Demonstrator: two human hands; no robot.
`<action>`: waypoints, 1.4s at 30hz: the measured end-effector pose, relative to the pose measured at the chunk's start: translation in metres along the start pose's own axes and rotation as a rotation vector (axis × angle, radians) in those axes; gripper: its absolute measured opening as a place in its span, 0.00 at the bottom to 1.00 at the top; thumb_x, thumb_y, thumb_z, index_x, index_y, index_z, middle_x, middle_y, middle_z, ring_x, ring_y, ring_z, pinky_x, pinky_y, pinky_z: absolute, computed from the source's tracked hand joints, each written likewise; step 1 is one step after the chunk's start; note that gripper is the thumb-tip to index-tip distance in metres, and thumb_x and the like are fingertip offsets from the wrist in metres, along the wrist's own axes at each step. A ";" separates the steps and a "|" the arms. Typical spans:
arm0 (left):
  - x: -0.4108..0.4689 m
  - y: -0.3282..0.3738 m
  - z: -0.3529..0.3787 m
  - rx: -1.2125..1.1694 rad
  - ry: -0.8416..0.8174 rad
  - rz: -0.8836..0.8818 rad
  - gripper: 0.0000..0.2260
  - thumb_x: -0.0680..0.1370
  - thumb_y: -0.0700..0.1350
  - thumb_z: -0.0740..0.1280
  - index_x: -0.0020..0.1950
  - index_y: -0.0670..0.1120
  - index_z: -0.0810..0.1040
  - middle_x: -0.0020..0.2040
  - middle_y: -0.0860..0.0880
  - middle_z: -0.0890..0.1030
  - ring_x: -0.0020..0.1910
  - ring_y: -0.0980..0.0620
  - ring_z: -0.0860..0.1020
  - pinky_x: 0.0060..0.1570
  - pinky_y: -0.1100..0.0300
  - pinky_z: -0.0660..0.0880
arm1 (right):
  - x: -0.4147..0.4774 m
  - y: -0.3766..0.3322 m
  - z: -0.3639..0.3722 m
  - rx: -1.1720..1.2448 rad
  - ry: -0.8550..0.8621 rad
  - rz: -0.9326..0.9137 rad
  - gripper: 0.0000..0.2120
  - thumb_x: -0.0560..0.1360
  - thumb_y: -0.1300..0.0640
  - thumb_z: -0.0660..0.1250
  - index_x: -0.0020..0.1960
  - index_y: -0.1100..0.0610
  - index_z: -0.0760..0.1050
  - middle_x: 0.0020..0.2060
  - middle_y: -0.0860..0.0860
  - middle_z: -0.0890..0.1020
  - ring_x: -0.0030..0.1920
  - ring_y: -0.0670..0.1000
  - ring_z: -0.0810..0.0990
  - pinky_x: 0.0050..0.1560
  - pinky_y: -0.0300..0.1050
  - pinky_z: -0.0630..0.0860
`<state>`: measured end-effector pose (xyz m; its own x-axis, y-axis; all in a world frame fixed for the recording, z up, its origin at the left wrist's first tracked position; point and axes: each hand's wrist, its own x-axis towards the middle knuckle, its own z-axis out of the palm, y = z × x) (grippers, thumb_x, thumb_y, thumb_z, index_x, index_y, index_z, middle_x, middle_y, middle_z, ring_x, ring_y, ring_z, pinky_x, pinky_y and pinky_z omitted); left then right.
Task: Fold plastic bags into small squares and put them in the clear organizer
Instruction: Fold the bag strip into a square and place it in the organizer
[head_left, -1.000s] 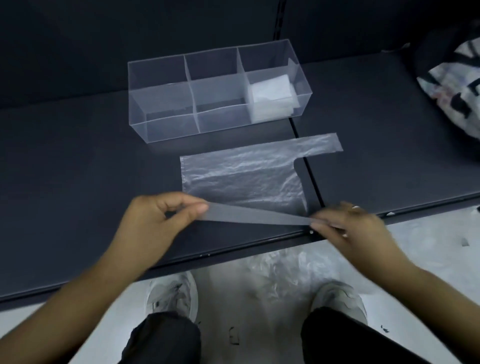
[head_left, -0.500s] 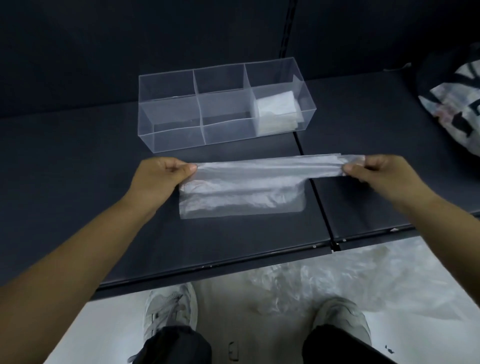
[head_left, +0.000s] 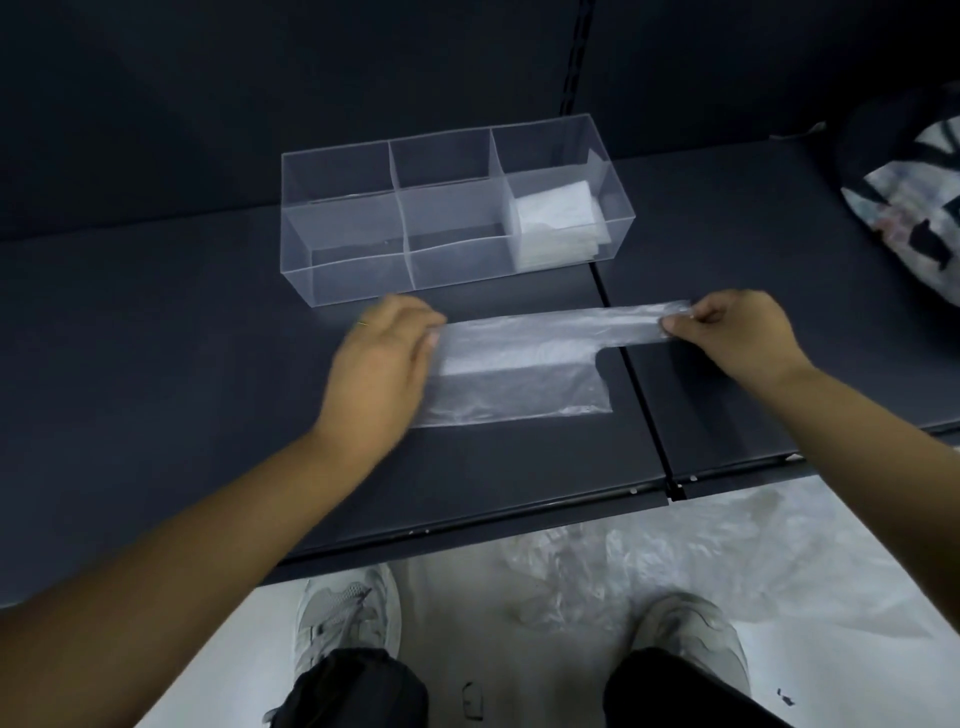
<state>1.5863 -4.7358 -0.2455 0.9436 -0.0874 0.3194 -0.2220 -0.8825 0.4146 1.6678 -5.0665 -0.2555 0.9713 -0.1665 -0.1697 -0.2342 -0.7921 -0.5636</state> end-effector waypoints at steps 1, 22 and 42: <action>-0.003 0.007 0.006 -0.003 -0.106 0.031 0.13 0.79 0.39 0.63 0.63 0.38 0.77 0.63 0.40 0.77 0.63 0.41 0.74 0.65 0.58 0.63 | -0.002 -0.004 -0.001 -0.006 0.012 0.011 0.12 0.71 0.50 0.74 0.43 0.59 0.78 0.37 0.51 0.79 0.41 0.53 0.78 0.41 0.40 0.68; -0.052 -0.020 0.018 0.363 -0.500 -0.055 0.39 0.72 0.71 0.34 0.76 0.51 0.34 0.77 0.52 0.35 0.76 0.53 0.34 0.74 0.48 0.35 | -0.051 -0.024 0.065 -0.639 -0.128 -0.605 0.33 0.77 0.39 0.36 0.79 0.52 0.48 0.78 0.52 0.52 0.78 0.52 0.47 0.75 0.52 0.37; -0.044 0.022 0.022 0.082 -0.293 0.187 0.21 0.75 0.47 0.72 0.65 0.39 0.77 0.67 0.45 0.75 0.66 0.45 0.75 0.67 0.52 0.65 | -0.069 -0.018 0.021 0.032 -0.362 -0.521 0.04 0.76 0.60 0.68 0.43 0.53 0.78 0.46 0.45 0.75 0.50 0.44 0.72 0.56 0.40 0.66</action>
<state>1.5458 -4.7614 -0.2694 0.9214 -0.3693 0.1209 -0.3886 -0.8718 0.2983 1.6037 -5.0281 -0.2508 0.8845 0.4493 -0.1260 0.2587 -0.6969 -0.6689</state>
